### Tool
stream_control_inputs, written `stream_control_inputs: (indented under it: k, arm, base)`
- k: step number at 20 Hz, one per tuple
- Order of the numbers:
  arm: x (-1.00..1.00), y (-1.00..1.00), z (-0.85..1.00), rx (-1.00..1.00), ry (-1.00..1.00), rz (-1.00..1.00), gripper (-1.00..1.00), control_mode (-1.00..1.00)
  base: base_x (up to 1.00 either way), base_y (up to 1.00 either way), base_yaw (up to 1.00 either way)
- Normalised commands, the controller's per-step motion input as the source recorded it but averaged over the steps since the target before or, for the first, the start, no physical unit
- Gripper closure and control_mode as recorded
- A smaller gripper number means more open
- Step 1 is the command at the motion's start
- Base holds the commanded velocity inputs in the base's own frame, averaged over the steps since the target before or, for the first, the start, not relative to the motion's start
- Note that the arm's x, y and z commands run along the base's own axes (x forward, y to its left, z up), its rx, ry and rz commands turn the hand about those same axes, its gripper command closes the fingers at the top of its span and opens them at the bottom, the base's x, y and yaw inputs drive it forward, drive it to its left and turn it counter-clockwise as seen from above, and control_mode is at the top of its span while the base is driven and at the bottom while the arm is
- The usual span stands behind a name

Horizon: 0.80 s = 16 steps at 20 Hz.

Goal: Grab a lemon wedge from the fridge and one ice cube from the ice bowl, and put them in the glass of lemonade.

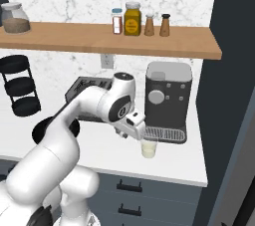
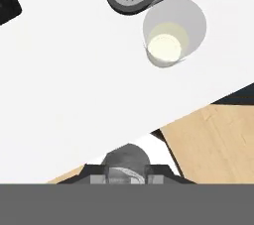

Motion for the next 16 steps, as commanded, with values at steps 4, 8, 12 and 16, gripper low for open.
stream_control_inputs:
  k: [4, 8, 12, 16]
  arm:
    - [0.15, -0.99, -0.04, -0.01, 0.01, -0.09, 1.0, -1.0]
    - [0.42, -0.38, -0.1, 0.0, 0.01, 0.0, 1.0, -1.0]
    - [0.36, -0.14, -0.04, 0.0, 0.01, 0.0, 1.0, -1.0]
    - [0.32, -0.06, -0.03, 0.0, 0.0, 0.0, 1.0, -1.0]
  base:
    - [0.0, 0.0, 0.0]
    - [0.0, 0.0, 0.0]
    - [0.0, 0.0, 0.0]
    - [0.0, 0.0, 0.0]
